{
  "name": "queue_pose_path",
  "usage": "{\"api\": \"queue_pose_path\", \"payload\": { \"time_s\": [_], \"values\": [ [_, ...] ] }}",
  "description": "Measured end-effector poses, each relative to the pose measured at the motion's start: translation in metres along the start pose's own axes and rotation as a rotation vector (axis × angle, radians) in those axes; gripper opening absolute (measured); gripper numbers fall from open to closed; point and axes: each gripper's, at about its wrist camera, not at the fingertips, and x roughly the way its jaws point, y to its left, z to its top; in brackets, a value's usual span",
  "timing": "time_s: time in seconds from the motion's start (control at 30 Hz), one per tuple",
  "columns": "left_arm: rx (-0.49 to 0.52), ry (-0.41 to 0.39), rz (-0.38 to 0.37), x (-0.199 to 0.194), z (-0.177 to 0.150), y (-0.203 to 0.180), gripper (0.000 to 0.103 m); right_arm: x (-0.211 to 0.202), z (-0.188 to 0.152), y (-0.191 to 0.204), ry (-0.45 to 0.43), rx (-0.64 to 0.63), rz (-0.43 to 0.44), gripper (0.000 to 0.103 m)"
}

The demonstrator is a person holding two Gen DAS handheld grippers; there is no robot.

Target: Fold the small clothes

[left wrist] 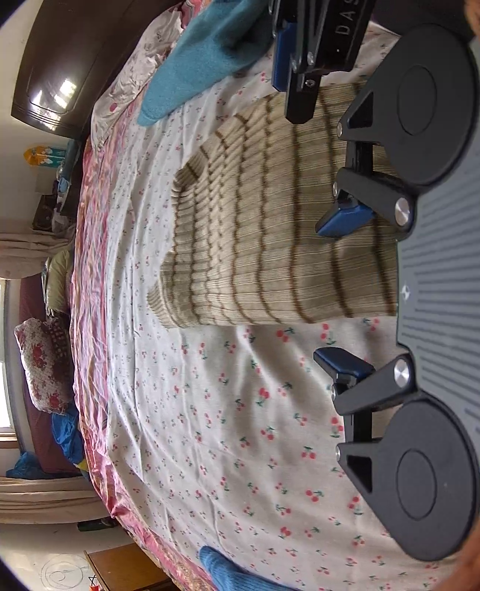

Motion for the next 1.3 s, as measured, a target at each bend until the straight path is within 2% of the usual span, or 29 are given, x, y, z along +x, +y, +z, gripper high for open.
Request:
{"api": "queue_pose_path", "payload": {
  "time_s": [0.3, 0.77, 1.03, 1.3],
  "values": [
    [0.014, 0.002, 0.027, -0.009, -0.013, -0.002, 0.084, -0.008, -0.016, 0.007, 0.015, 0.002, -0.009, 0.039],
    [0.055, 0.021, 0.078, -0.017, -0.026, -0.012, 0.094, -0.018, -0.028, 0.012, 0.016, 0.012, -0.002, 0.044],
    [0.050, 0.025, 0.062, -0.023, -0.031, -0.014, 0.095, -0.022, -0.037, 0.013, 0.020, 0.023, -0.011, 0.050],
    [0.045, 0.039, 0.061, -0.024, -0.035, -0.014, 0.095, -0.024, -0.044, 0.013, 0.026, 0.042, -0.012, 0.050]
  ]
}}
